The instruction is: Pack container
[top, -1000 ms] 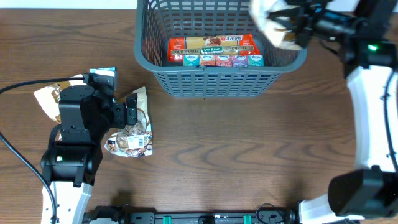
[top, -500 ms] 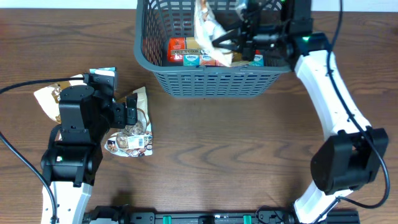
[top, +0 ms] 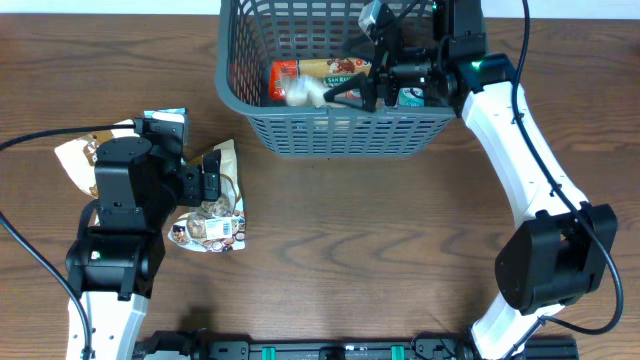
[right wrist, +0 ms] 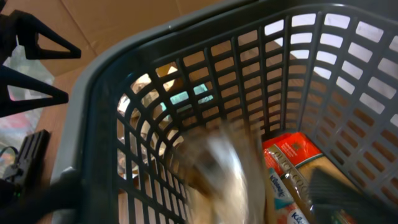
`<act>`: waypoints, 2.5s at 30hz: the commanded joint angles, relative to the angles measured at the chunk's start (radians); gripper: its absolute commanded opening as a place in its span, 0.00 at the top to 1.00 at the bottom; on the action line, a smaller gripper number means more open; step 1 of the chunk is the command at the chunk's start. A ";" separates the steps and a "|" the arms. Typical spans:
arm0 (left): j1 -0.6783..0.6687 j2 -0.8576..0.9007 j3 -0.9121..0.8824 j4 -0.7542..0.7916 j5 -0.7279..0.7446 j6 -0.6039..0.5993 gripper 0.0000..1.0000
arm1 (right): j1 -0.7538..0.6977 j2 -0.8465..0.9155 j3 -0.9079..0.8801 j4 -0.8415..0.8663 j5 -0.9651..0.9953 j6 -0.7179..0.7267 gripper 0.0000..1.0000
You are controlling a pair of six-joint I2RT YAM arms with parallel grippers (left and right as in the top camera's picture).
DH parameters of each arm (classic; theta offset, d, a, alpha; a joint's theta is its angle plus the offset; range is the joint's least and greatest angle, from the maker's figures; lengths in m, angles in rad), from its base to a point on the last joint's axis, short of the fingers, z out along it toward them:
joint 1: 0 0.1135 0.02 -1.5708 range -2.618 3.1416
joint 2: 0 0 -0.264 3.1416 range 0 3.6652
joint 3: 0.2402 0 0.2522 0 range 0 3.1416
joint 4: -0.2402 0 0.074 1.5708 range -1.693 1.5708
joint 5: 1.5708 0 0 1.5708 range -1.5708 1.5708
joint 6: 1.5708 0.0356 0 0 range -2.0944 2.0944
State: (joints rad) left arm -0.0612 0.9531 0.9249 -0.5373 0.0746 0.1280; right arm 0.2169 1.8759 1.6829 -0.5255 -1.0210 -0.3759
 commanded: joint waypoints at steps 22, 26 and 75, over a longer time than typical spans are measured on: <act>0.090 -0.067 0.018 -0.033 -0.182 0.016 0.01 | 0.011 -0.450 0.019 0.078 0.639 0.235 0.01; 0.122 -0.070 0.018 -0.069 -0.181 0.016 0.01 | 0.008 -0.591 0.019 -0.045 1.060 0.260 0.01; 0.696 0.696 0.723 -0.478 0.050 -0.042 0.01 | -0.200 -0.684 0.019 -0.742 1.301 0.438 0.01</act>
State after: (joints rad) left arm 0.6292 1.5932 1.6352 -0.9974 0.0605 0.0399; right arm 0.0235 1.1812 1.7054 -1.2667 0.2947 0.0460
